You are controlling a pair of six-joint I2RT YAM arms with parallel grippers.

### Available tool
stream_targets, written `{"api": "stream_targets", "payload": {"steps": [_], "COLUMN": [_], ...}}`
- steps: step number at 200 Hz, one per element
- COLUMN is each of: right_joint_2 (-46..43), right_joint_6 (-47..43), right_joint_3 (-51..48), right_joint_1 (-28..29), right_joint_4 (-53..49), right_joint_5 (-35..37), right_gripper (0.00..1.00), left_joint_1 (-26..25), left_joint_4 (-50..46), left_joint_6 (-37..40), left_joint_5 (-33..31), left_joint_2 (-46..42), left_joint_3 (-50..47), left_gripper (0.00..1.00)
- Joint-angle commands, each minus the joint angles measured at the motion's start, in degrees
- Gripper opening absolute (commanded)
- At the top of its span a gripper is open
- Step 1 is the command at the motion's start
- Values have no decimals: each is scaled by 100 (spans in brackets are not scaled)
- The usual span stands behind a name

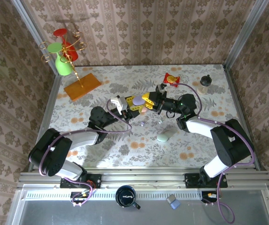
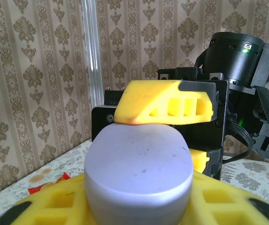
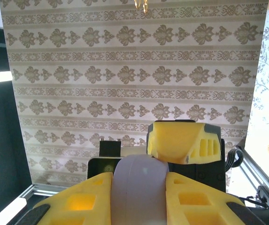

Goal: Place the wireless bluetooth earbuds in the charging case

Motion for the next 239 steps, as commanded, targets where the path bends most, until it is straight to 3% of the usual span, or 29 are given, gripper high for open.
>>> {"api": "stream_targets", "payload": {"steps": [1,12,42,62,89,108,125,141,180,239], "right_joint_2": [-92,-107,-260,-541,-1115,-1593,-1958,-2209,-2257,-2159], "right_joint_6": [-23,-73,-505,-1364,-3686,-6091,-8338,-9611,-10434,-10261], "right_joint_3": [154,150,56,19,199,544,778,673,710,724], "right_joint_1": [20,12,-84,-198,-299,-192,205,582,1050,1099], "right_joint_4": [251,244,-8,-758,-3118,-5332,-6890,-7069,-6935,-6504], "right_joint_5": [51,75,272,281,118,387,1347,1984,2429,2762], "right_gripper": [0,7,43,54,60,64,68,71,75,75], "left_joint_1": [-1,6,15,83,254,339,359,368,370,353], "left_joint_4": [185,177,150,121,-157,-607,-1196,-1931,-2620,-2605], "left_joint_6": [77,123,118,-30,-106,46,255,452,521,478], "left_joint_5": [53,3,-4,77,285,611,810,1007,1342,1504], "left_joint_2": [14,-11,-41,-104,-252,-492,-774,-1038,-1389,-1453], "left_joint_3": [60,25,-40,-110,-260,-371,-432,-397,-416,-423], "left_gripper": [31,29,30,30,32,32,32,32,32,31]}}
